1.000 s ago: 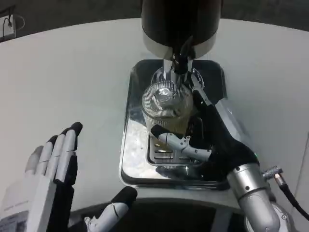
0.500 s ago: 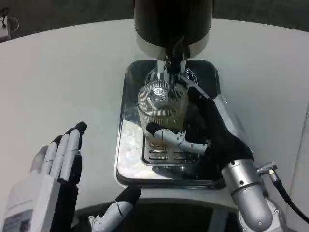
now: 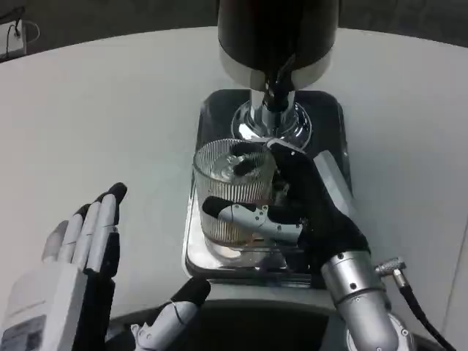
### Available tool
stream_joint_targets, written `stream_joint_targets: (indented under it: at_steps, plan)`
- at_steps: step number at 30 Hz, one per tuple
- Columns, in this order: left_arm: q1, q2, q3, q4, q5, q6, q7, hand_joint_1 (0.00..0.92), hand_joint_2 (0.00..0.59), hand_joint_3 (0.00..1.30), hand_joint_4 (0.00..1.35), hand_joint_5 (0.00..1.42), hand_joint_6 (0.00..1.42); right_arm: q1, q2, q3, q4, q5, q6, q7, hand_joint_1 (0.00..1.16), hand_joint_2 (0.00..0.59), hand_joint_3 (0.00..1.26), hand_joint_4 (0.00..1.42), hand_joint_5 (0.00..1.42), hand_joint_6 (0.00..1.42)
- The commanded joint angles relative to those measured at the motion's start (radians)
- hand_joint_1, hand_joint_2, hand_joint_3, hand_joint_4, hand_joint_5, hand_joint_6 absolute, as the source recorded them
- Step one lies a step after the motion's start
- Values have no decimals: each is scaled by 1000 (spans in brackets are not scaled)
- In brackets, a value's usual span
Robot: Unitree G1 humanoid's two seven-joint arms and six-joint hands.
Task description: Grasp the cup under the faucet to collect the drink, then remove the cup.
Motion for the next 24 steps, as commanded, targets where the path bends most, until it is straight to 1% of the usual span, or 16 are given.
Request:
stream_joint_targets:
  at_steps: [1, 4, 5, 7, 12, 14, 18, 24]
  plan:
    - [-2, -1, 4, -6, -4, 10, -8, 0, 162, 0, 0, 0, 0, 25, 16, -22, -49, 23, 9, -9, 1123, 184, 600, 865, 1068, 1422]
    - [-8, -1, 1, -1, -6, 8, -8, 0, 162, 0, 0, 0, 0, 35, 19, -30, -77, 35, 13, -1, 1139, 170, 638, 919, 1112, 1424]
    - [-9, -1, -2, 0, -6, 7, -8, 0, 162, 0, 0, 0, 0, 37, 19, -31, -83, 36, 13, 1, 1144, 155, 654, 927, 1119, 1424]
    - [-11, -2, -5, 2, -5, 7, -7, 0, 162, 0, 0, 0, 0, 44, 16, -32, -101, 37, 13, 6, 1147, 151, 669, 949, 1141, 1424]
    - [-15, -4, -23, 5, -2, 1, -4, 0, 162, 0, 0, 0, 0, 84, 15, -34, -180, 56, 20, 29, 1161, 146, 699, 970, 1164, 1424]
    - [-15, -4, -29, 6, -1, 0, -2, 0, 162, 0, 0, 0, 0, 113, 12, -29, -233, 62, 20, 45, 1162, 143, 712, 972, 1166, 1424]
    - [-17, -5, -39, 9, 0, -2, 3, 0, 162, 0, 0, 0, 0, 162, 7, -16, -308, 69, 29, 81, 1162, 142, 716, 986, 1168, 1424]
    - [-11, -4, -39, 10, -7, -6, 10, 0, 162, 0, 0, 0, 0, 219, -1, 12, -356, 49, 38, 123, 1162, 137, 723, 988, 1168, 1424]
